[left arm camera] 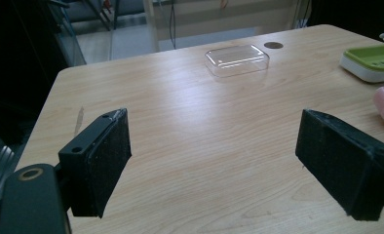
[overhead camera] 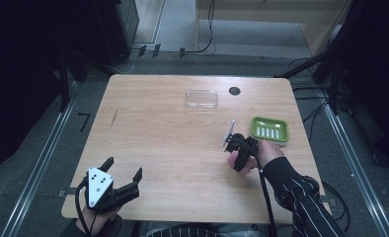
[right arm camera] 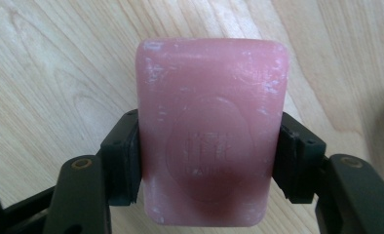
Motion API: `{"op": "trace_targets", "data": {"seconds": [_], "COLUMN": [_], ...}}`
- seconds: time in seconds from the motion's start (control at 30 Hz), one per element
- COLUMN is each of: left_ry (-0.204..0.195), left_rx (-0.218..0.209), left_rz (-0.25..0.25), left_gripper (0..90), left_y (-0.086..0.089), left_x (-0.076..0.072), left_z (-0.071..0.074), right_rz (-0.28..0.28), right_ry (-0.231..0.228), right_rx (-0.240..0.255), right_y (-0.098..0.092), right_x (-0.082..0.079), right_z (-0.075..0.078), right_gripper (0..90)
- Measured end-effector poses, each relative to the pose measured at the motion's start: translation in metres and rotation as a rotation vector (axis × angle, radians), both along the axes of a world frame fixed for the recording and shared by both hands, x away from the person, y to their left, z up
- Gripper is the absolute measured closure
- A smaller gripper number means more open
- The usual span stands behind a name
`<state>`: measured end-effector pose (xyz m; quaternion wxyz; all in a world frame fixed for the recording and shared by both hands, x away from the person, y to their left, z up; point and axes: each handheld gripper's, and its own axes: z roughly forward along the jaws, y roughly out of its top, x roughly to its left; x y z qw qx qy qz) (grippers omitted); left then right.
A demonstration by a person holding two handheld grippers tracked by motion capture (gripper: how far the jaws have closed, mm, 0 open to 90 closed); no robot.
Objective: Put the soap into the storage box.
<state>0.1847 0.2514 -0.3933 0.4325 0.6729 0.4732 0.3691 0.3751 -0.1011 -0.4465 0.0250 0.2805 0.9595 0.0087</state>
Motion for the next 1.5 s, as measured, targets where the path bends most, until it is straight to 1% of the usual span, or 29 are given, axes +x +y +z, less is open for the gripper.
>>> {"op": "trace_targets", "data": {"seconds": [0.07,0.17,0.23,0.27,0.3,0.4,0.5,0.53,0.57,0.73,0.8,0.83,0.87,0.9,1.17,1.33,1.37,1.43,1.5], "left_ry": [0.0,0.001,0.002,0.002,0.002,0.002,0.002,0.002,0.002,0.002,0.002,0.002,0.002,0.002,0.001,0.002,0.002,0.002,0.002], "left_rx": [0.0,0.0,0.002,0.002,0.002,0.002,0.001,0.001,0.001,0.001,0.001,0.001,0.001,0.001,0.0,0.001,0.001,0.001,0.002], "left_rz": [-0.001,0.0,0.0,0.0,0.0,0.0,0.0,0.0,0.0,0.0,0.0,-0.001,0.0,0.001,-0.001,0.0,0.0,0.0,0.001], "left_gripper": [13.4,13.4,13.4,13.4,13.3,13.3,13.3,13.4,13.3,13.4,13.3,13.4,13.4,13.4,13.4,13.3,13.4,13.3,13.4], "left_y": [0.0,0.0,0.0,0.0,0.0,0.0,0.0,0.0,0.0,0.0,0.0,0.0,0.0,0.0,0.0,0.0,0.0,0.0,0.0], "left_x": [0.0,0.0,0.0,0.0,0.0,0.0,0.0,0.0,0.0,0.0,0.0,0.0,0.0,0.0,0.0,0.0,0.0,0.0,0.0], "left_z": [0.0,0.0,0.0,0.0,0.0,0.0,0.0,0.0,0.0,0.0,0.0,0.0,0.0,0.0,0.0,0.0,0.0,0.0,0.0], "right_rz": [-0.007,-0.003,-0.015,-0.009,-0.024,-0.016,-0.023,-0.021,-0.023,-0.027,-0.027,-0.028,-0.033,-0.024,-0.018,-0.032,-0.022,-0.022,-0.03], "right_ry": [-0.003,-0.009,-0.011,-0.013,-0.015,-0.018,-0.02,-0.023,-0.023,-0.026,-0.027,-0.03,-0.03,-0.029,-0.019,-0.02,-0.018,-0.015,-0.014], "right_rx": [0.0,-0.001,-0.004,-0.006,-0.003,-0.006,-0.004,-0.011,-0.006,-0.015,-0.009,-0.016,-0.013,-0.019,-0.033,-0.035,-0.042,-0.045,-0.049], "right_y": [-0.002,-0.006,-0.011,-0.012,-0.013,-0.017,-0.02,-0.021,-0.022,-0.029,-0.031,-0.032,-0.033,-0.034,-0.042,-0.048,-0.05,-0.051,-0.053], "right_x": [-0.001,0.0,0.001,0.001,0.001,0.001,0.002,0.002,0.003,0.004,0.004,0.004,0.004,0.004,0.006,0.007,0.008,0.008,0.009], "right_z": [0.002,0.003,0.005,0.005,0.006,0.007,0.008,0.009,0.009,0.011,0.011,0.012,0.012,0.012,0.014,0.015,0.016,0.016,0.015], "right_gripper": [38.6,38.6,38.6,38.6,38.6,38.6,38.6,38.6,38.6,38.7,38.6,38.6,38.6,38.6,38.7,38.6,38.7,38.6,38.7]}}
